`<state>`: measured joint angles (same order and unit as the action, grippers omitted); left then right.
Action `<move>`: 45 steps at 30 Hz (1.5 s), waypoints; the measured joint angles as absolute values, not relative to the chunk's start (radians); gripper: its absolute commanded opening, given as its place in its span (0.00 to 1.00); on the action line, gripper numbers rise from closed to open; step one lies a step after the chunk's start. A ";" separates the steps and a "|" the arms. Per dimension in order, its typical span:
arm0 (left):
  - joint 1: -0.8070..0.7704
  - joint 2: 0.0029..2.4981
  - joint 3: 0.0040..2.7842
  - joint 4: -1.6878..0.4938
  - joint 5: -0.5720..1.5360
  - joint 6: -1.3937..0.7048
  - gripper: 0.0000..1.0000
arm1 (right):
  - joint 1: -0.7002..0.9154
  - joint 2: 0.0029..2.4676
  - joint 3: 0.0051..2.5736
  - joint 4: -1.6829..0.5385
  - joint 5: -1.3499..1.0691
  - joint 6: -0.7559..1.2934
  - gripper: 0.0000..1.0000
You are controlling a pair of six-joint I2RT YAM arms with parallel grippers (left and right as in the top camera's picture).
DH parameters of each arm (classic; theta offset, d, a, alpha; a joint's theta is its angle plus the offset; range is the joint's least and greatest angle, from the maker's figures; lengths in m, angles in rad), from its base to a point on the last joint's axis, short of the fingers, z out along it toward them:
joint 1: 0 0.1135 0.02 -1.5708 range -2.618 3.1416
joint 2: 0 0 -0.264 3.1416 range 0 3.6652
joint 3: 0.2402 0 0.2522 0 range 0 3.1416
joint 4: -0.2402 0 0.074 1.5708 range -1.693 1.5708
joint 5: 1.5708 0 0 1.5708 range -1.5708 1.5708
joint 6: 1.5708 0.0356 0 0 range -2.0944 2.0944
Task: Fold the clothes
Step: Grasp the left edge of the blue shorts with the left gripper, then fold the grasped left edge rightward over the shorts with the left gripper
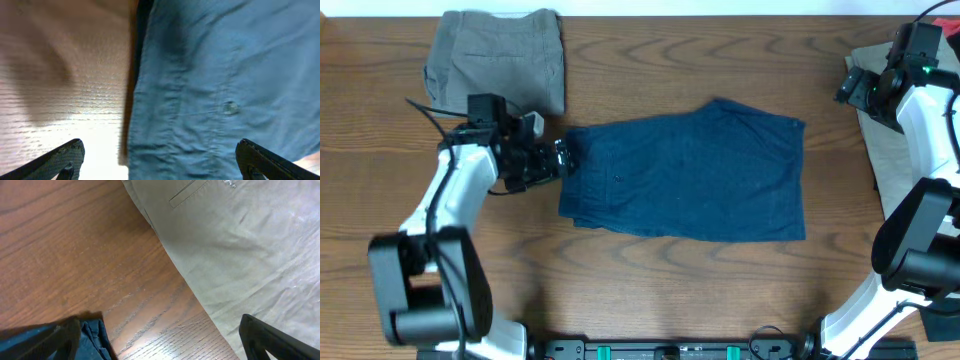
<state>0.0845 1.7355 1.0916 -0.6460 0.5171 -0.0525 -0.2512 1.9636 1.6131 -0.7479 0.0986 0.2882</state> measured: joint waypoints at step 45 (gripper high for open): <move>0.085 1.969 1.231 -0.923 0.422 -0.104 0.06 | -0.251 1.964 1.613 -0.748 0.099 0.289 0.99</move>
